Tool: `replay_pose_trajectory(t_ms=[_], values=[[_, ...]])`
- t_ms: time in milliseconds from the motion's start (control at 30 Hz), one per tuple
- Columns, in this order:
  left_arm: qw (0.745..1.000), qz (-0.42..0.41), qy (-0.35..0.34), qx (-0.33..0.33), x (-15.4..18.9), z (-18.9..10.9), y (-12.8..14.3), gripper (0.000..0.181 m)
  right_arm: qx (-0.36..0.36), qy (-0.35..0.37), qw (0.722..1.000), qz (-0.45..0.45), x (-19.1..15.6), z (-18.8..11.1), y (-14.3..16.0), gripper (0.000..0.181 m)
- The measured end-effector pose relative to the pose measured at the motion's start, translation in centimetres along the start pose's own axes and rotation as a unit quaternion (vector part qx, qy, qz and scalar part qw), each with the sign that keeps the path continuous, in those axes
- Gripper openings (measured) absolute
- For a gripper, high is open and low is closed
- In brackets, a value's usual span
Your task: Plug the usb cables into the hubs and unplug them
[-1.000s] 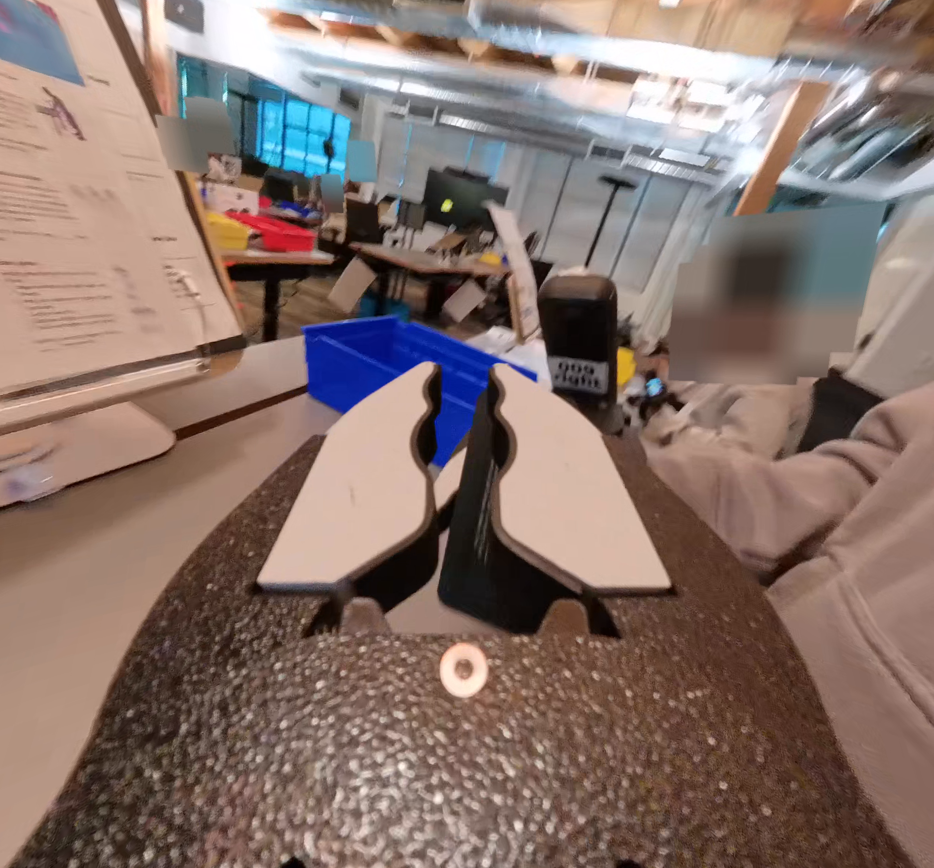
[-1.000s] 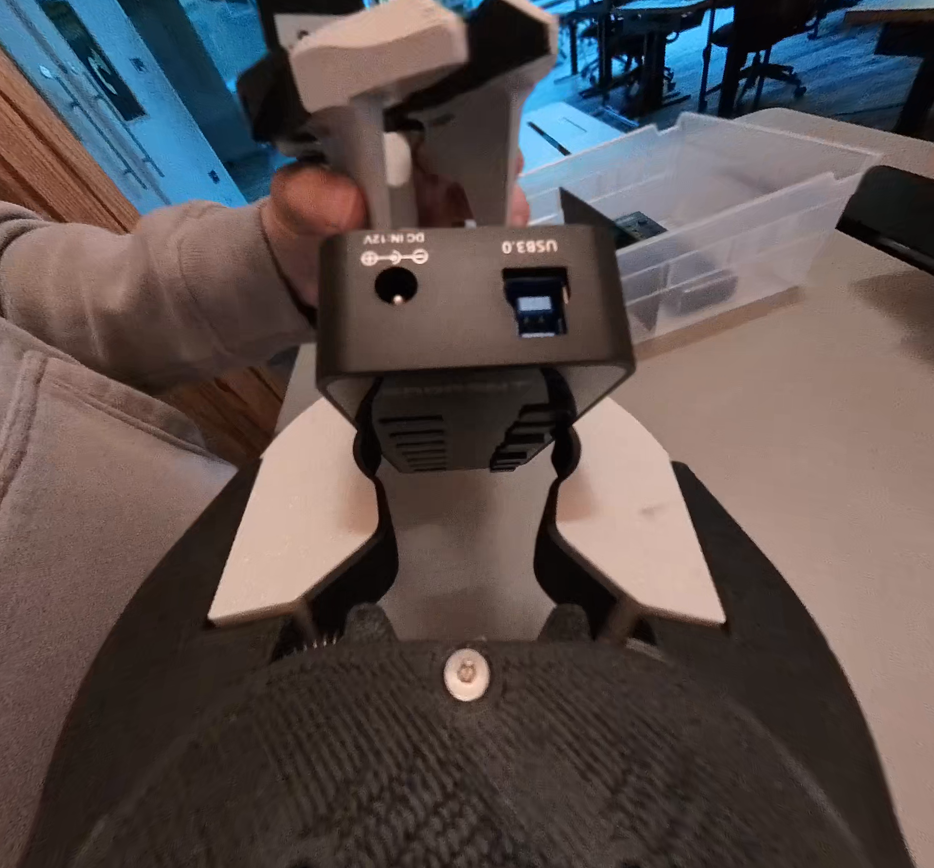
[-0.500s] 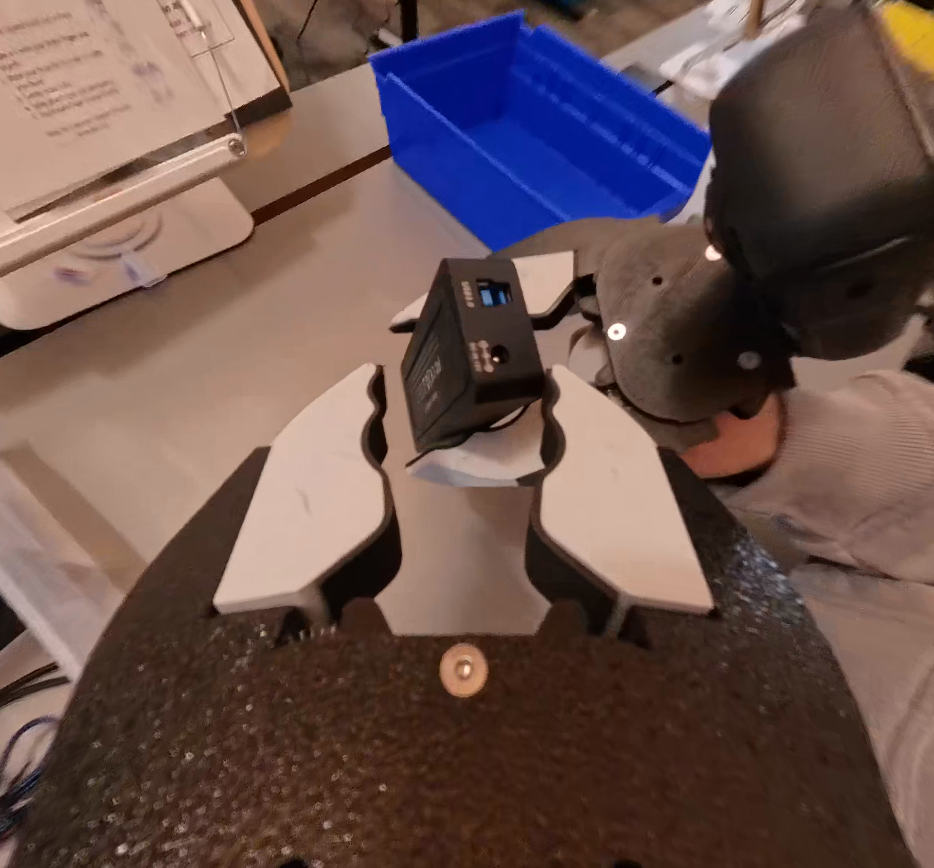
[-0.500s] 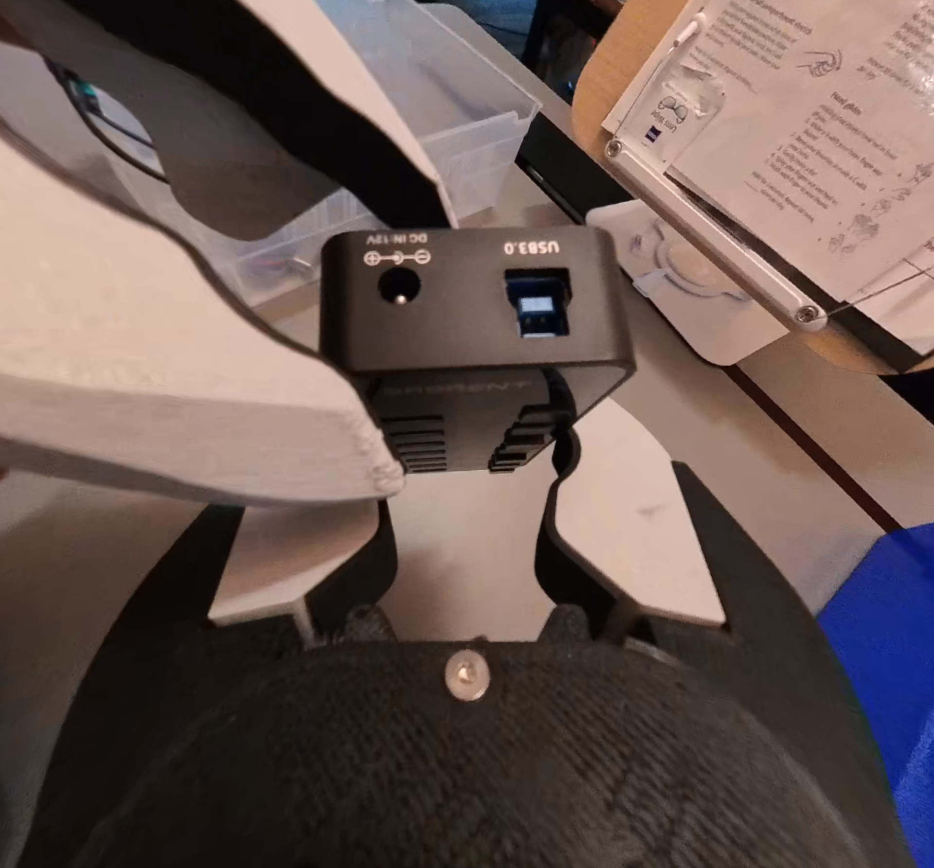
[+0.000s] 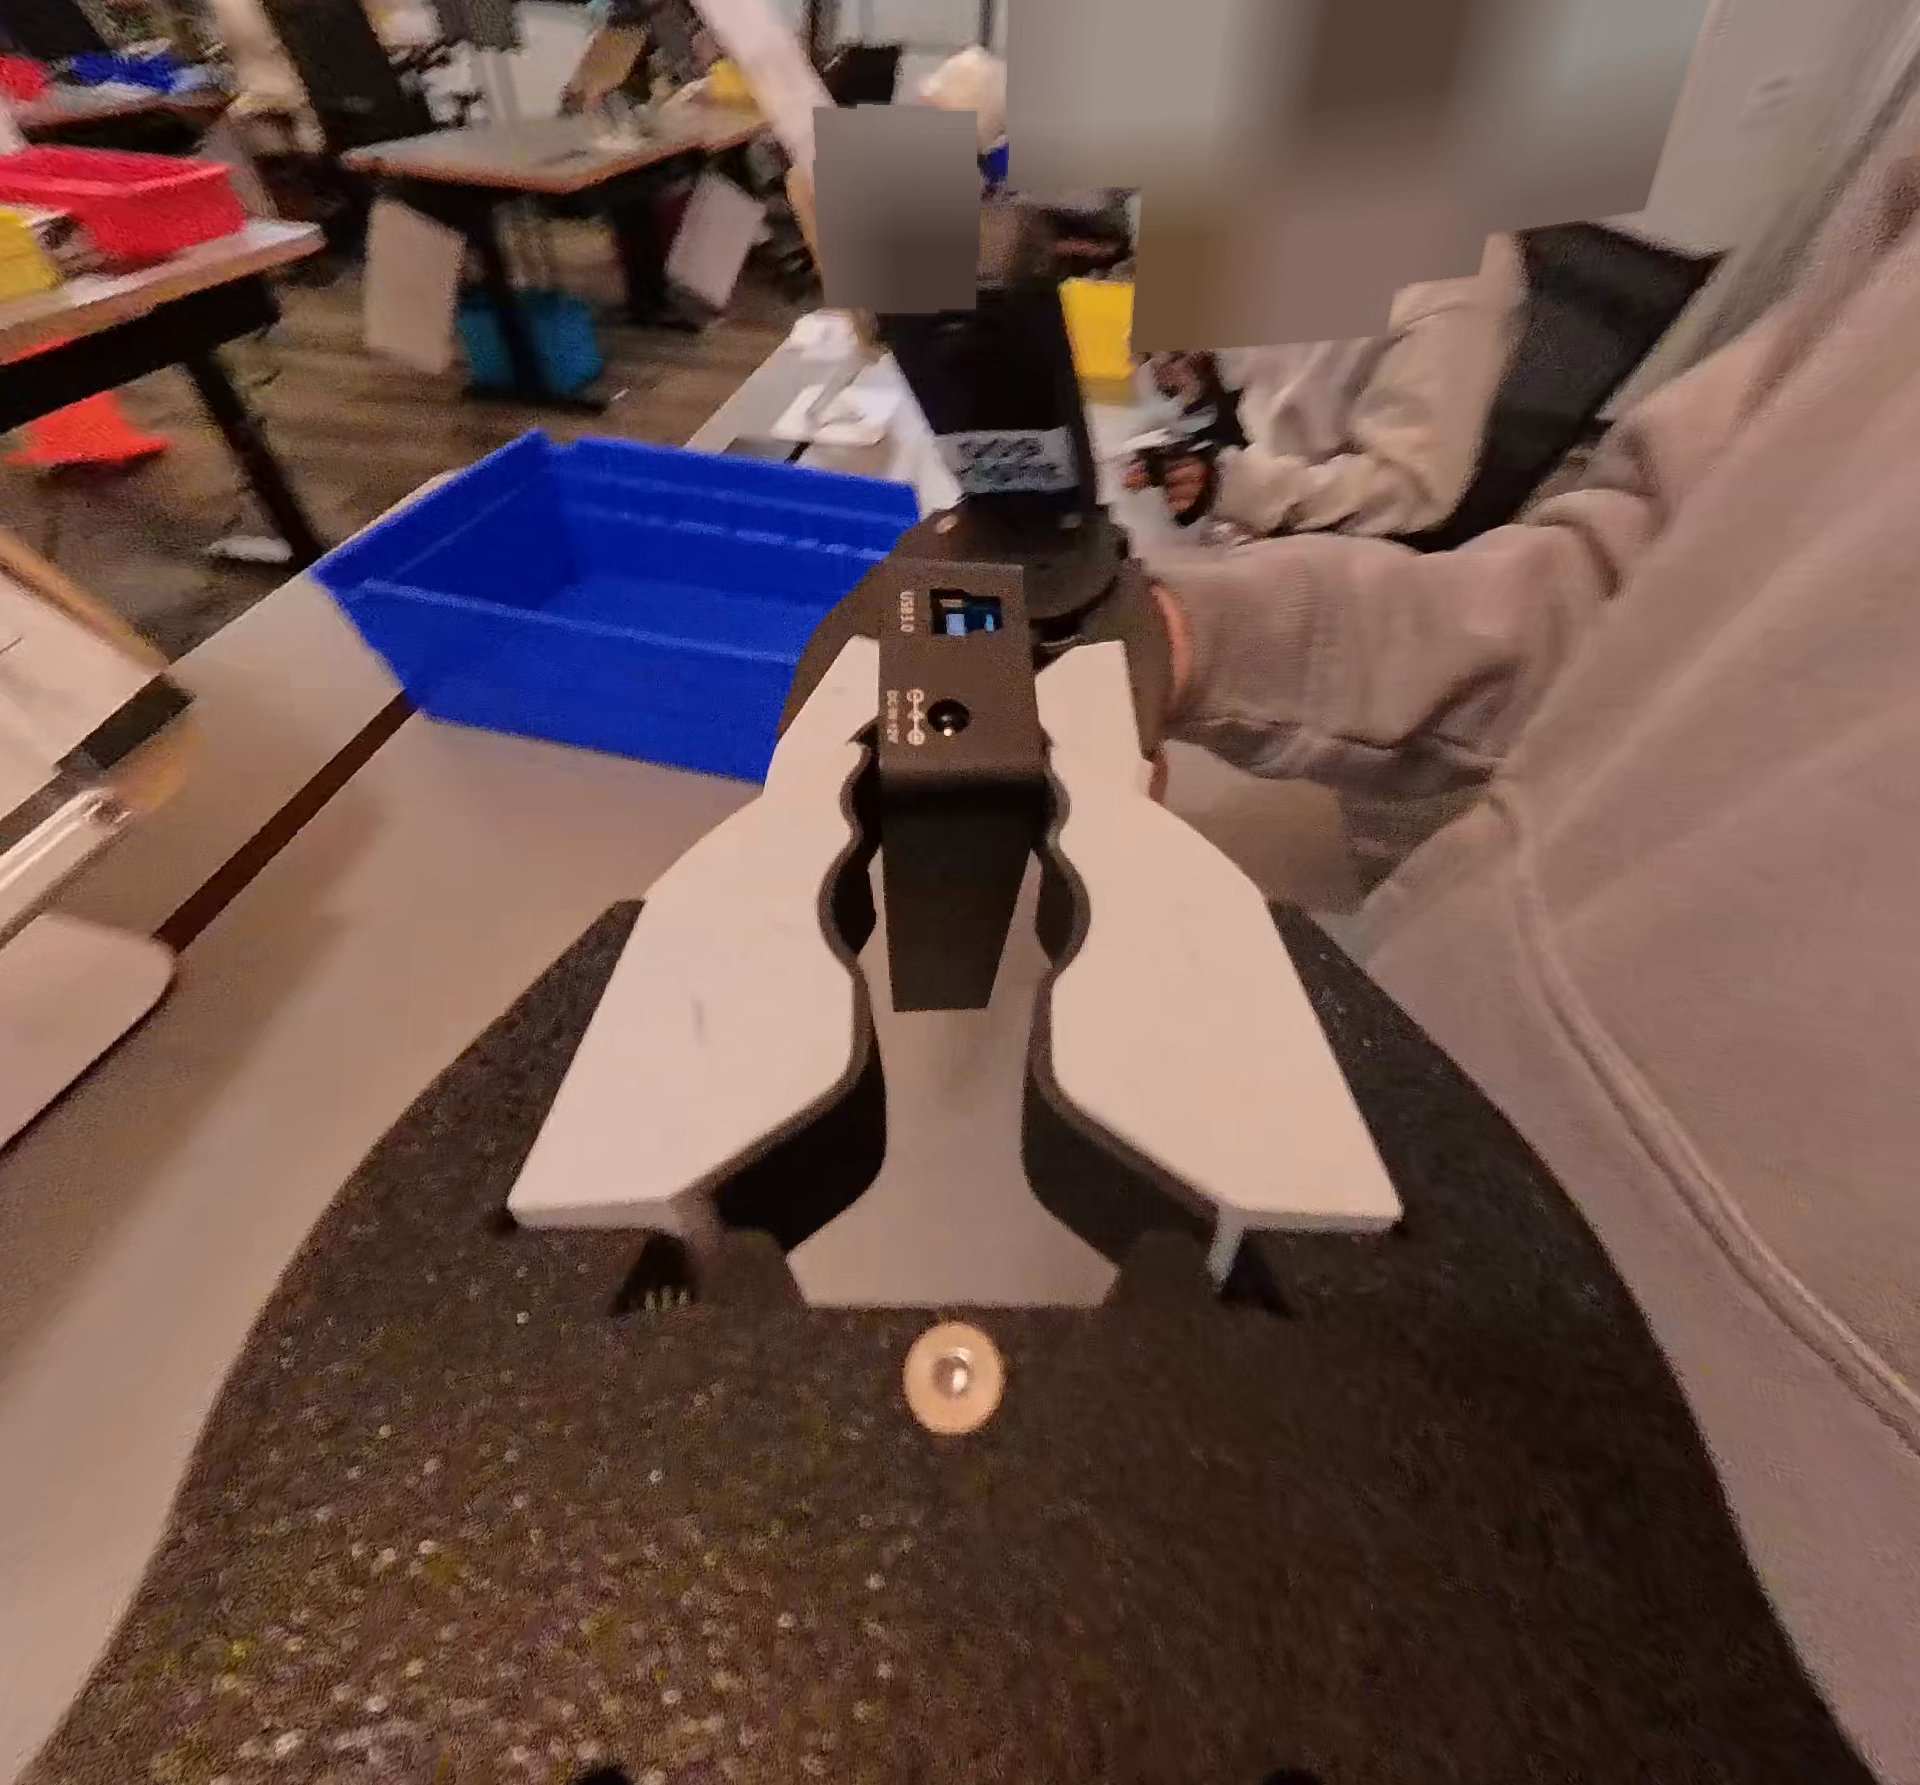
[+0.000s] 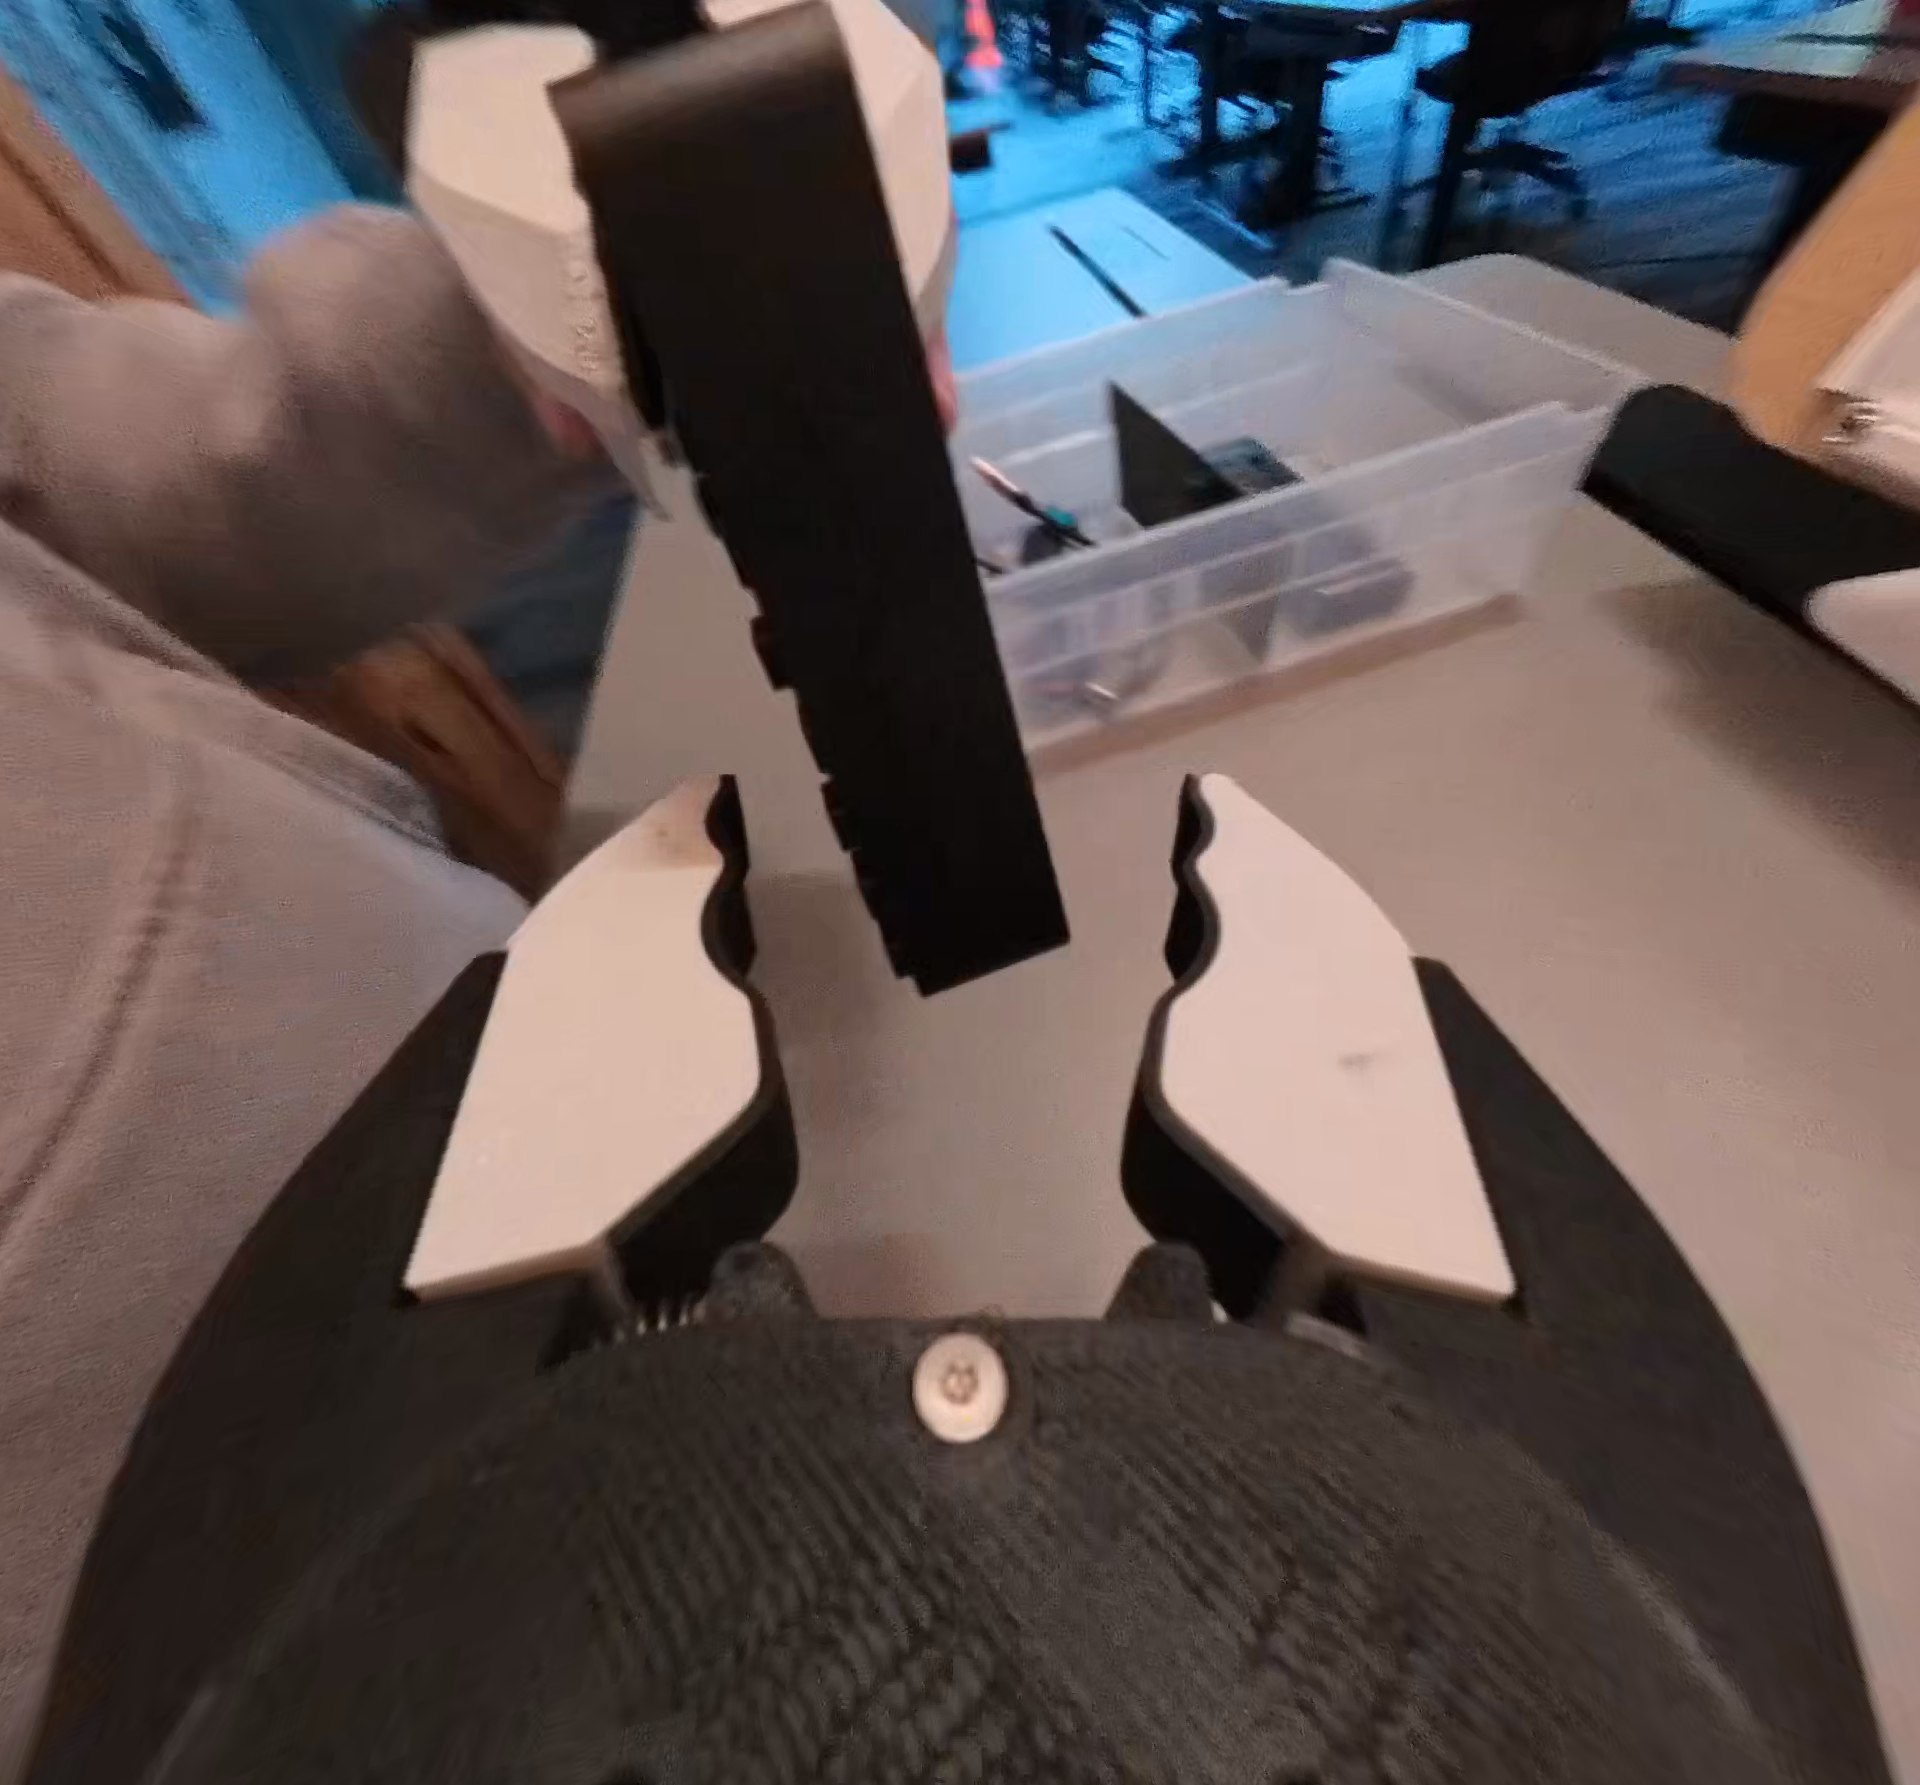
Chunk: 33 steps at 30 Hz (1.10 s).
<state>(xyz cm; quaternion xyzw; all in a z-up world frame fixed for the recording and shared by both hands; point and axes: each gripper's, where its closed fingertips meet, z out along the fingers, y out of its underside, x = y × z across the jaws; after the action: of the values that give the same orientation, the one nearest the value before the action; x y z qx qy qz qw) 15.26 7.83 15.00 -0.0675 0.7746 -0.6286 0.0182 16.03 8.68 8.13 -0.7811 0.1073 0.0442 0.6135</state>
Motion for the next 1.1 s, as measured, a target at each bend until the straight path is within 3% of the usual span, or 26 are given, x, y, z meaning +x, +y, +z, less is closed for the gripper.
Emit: replay_pose_trajectory(t_ms=[100, 200, 267, 333, 367, 467, 533, 667, 733, 867, 1100], values=[[0.998, 0.008, 0.062, 0.029, 0.8, -0.7, -0.2, 0.026, 0.048, -0.101, 0.994, 0.020, -2.8, 0.0, -1.5, 0.036], [0.997, -0.005, 0.066, 0.027, 0.5, -0.8, 0.2, 0.026, 0.017, -0.071, 0.997, -0.038, -2.9, 0.5, -0.6, 0.030], [0.999, -0.014, 0.024, 0.042, -0.5, -0.8, -0.1, 0.027, 0.024, -0.042, 0.998, -0.038, -2.4, 0.6, -0.9, 0.030], [0.996, -0.042, -0.051, 0.064, -2.4, -0.7, -0.7, 0.038, 0.047, 0.028, 0.997, -0.046, -0.8, 0.5, -1.4, 0.030], [0.991, -0.069, -0.088, 0.071, -3.2, -0.6, -0.9, 0.053, 0.049, 0.073, 0.994, -0.062, 0.2, 0.4, -1.5, 0.030], [0.973, -0.146, -0.166, 0.059, -4.6, 0.3, -0.6, 0.080, 0.051, 0.219, 0.970, -0.093, 3.2, -0.4, -2.0, 0.029], [0.959, -0.179, -0.218, 0.038, -5.3, 0.8, 0.1, 0.080, 0.026, 0.308, 0.943, -0.127, 4.8, -1.3, -1.9, 0.030], [0.939, -0.229, -0.255, -0.014, -5.6, 1.5, 1.8, 0.079, -0.034, 0.379, 0.903, -0.197, 5.6, -1.6, -1.6, 0.030], [0.937, -0.229, -0.264, -0.031, -6.0, 1.3, 2.5, 0.062, -0.047, 0.379, 0.896, -0.227, 5.3, -1.2, -1.6, 0.029], [0.959, -0.188, -0.210, -0.038, -5.5, 1.2, 2.7, 0.059, -0.059, 0.355, 0.903, -0.236, 4.9, -0.9, -1.2, 0.034], [0.995, -0.009, -0.057, -0.087, -1.9, 1.4, 2.2, 0.058, 0.016, 0.121, 0.991, -0.048, 1.5, 0.6, -1.9, 0.075]])
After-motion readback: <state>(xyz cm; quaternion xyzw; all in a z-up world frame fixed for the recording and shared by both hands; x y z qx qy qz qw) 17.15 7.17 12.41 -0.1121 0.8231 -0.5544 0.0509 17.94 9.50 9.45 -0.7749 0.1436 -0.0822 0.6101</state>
